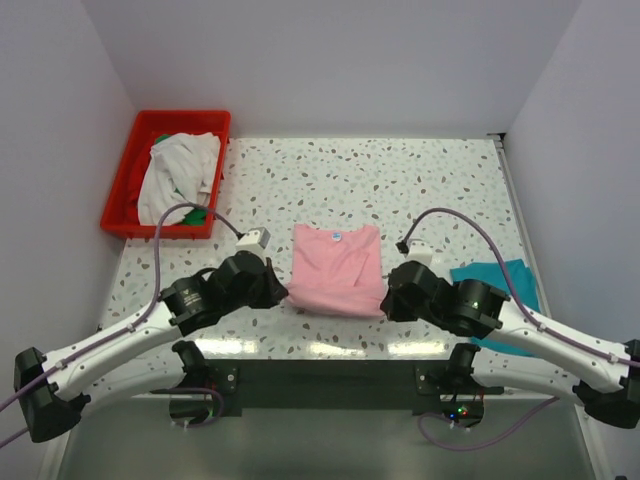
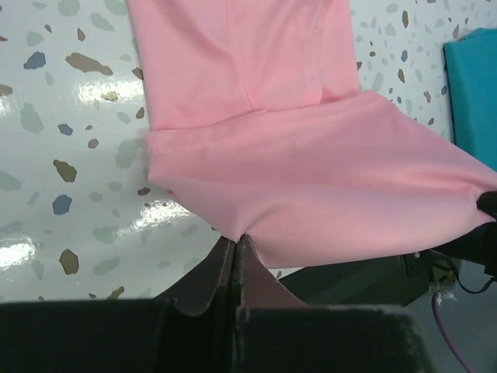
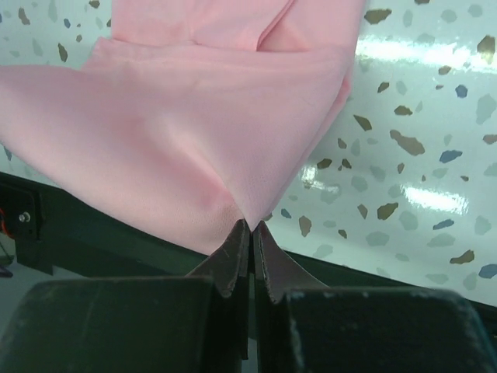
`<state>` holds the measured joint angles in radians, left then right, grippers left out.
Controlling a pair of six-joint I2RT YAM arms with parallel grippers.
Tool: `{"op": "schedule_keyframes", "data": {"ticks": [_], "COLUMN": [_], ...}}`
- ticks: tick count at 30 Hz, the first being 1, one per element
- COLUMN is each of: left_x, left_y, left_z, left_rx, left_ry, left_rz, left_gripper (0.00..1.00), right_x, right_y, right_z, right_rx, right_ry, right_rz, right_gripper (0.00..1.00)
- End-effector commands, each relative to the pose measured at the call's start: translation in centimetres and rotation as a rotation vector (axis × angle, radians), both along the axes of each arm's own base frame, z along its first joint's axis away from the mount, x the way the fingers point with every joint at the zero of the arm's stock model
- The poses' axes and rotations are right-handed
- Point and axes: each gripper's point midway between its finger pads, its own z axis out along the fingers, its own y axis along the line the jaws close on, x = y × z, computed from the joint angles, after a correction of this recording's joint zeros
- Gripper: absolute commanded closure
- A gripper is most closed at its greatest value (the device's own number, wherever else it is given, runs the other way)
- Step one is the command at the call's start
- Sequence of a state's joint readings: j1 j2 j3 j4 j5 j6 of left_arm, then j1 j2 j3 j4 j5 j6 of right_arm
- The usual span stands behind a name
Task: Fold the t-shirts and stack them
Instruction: Fold the tshirt
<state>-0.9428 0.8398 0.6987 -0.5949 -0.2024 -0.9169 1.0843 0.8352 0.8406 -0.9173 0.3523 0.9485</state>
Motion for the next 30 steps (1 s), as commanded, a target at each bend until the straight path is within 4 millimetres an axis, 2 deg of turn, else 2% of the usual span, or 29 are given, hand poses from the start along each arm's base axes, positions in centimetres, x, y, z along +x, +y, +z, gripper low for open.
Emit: {"op": "schedule_keyframes", "data": {"ticks": [1,4,5,10,15,17,19,26,27,29,30], "left_x": [2.1,3.4,3.8,6.6,8.9,9.9,10.9,14.1,15.0,16.2,17.6], "left_y": [-1.9,-3.0,-3.1,-3.7,-4.2,-4.3,-4.1,-3.5,-3.1,-2.9,-2.3], "left_z": [3.0,3.8,3.9,5.0,5.0,5.6,5.5,5.4,4.7,4.7,4.2], "left_rx": [-0.037,-0.049,-0.051,-0.076,-0.096,-0.116,-0.119,-0.137,-0.128,-0.138,-0.139], "left_ry": [-0.094,-0.121,-0.127,-0.163,-0.156,-0.173,-0.166,-0.164,-0.152,-0.159,-0.157], "left_rz": [-0.093,-0.111,-0.113,-0.104,-0.090,-0.072,-0.052,-0.009,0.007,0.019,0.047], "left_gripper": [1.00,1.00,1.00,1.00,1.00,1.00,1.00,1.00,1.00,1.00,1.00], "right_x": [2.9,5.1,6.1,9.0,11.7,12.9,13.8,18.0,18.8,20.4,21.4], "right_y": [0.1,0.6,0.3,1.3,1.5,1.4,1.6,0.5,0.4,0.0,0.1], "right_z": [2.4,3.1,3.3,5.0,5.0,5.5,5.4,4.5,4.6,4.0,4.1], "right_rx": [-0.028,0.001,0.006,0.033,0.048,0.069,0.086,0.126,0.131,0.146,0.165], "right_ry": [-0.092,-0.087,-0.095,-0.129,-0.123,-0.134,-0.127,-0.096,-0.107,-0.086,-0.088], "right_rz": [-0.018,-0.025,-0.053,-0.044,-0.061,-0.073,-0.075,-0.124,-0.136,-0.155,-0.154], "right_gripper": [1.00,1.00,1.00,1.00,1.00,1.00,1.00,1.00,1.00,1.00,1.00]}}
